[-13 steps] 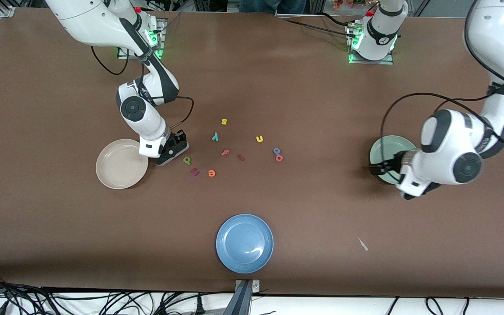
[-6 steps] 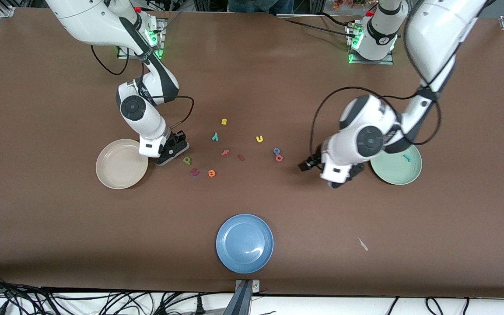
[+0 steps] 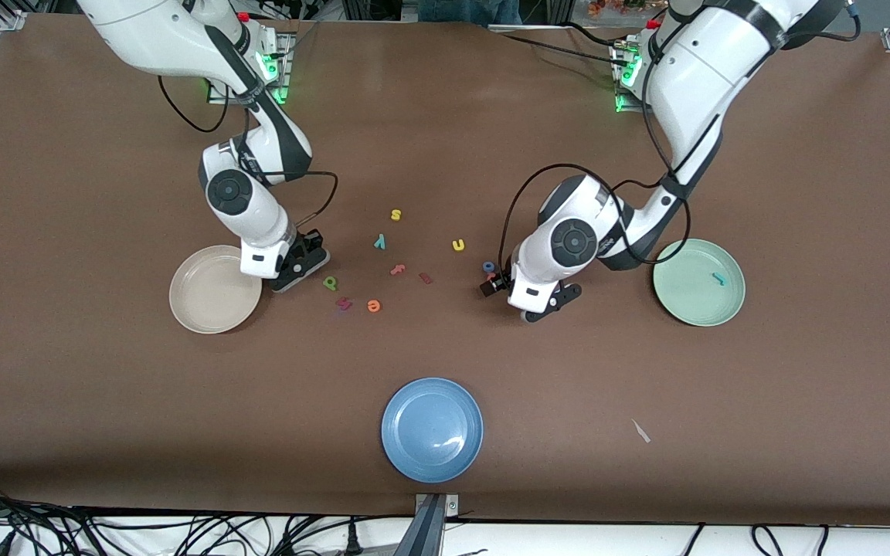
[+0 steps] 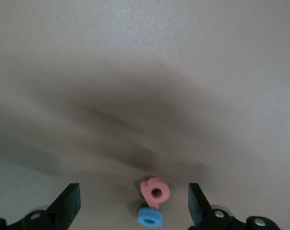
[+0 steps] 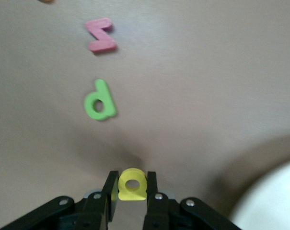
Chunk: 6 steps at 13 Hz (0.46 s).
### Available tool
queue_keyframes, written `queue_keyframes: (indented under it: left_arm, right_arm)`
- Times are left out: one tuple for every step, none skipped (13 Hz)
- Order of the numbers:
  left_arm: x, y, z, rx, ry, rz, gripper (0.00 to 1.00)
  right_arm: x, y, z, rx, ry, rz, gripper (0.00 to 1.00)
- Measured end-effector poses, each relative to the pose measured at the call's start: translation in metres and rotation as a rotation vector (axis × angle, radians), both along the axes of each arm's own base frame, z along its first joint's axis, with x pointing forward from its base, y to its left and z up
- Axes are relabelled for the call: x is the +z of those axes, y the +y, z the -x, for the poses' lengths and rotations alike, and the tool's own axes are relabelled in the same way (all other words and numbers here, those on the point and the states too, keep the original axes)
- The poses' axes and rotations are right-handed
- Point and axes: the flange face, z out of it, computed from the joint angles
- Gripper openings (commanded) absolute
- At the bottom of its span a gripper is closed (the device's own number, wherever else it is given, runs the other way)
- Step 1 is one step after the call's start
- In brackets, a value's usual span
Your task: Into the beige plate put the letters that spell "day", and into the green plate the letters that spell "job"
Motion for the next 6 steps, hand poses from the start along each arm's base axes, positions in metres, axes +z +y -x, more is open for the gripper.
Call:
queue_keyframes:
  left_arm:
    - [-0.005,-0.002,0.0,0.0,-0.005,-0.007,0.82]
    - [-0.006,-0.004,-0.001,0.005,-0.009,-0.006,0.8]
    - [-0.006,-0.007,-0.003,0.01,-0.011,-0.003,0.74]
    - [-0.007,-0.01,-0.004,0.012,-0.012,-0.001,0.73]
    - [-0.009,-0.014,-0.003,0.012,-0.011,-0.001,0.72]
    - [-0.011,-0.016,-0.001,0.009,-0.009,-0.004,0.71]
  right_arm:
    - [0.017,-0.019,-0.011,0.017,0.005,0.009,0.12]
    - [0.032,-0.04,-0.02,0.032,0.003,0.013,0.12]
    - [0.045,-0.057,-0.028,0.05,-0.005,0.015,0.12]
    - [0.055,-0.072,-0.034,0.076,-0.014,0.017,0.12]
    - [0.06,-0.084,-0.04,0.11,-0.024,0.017,0.13]
    - [0.062,-0.094,-0.043,0.142,-0.028,0.017,0.18]
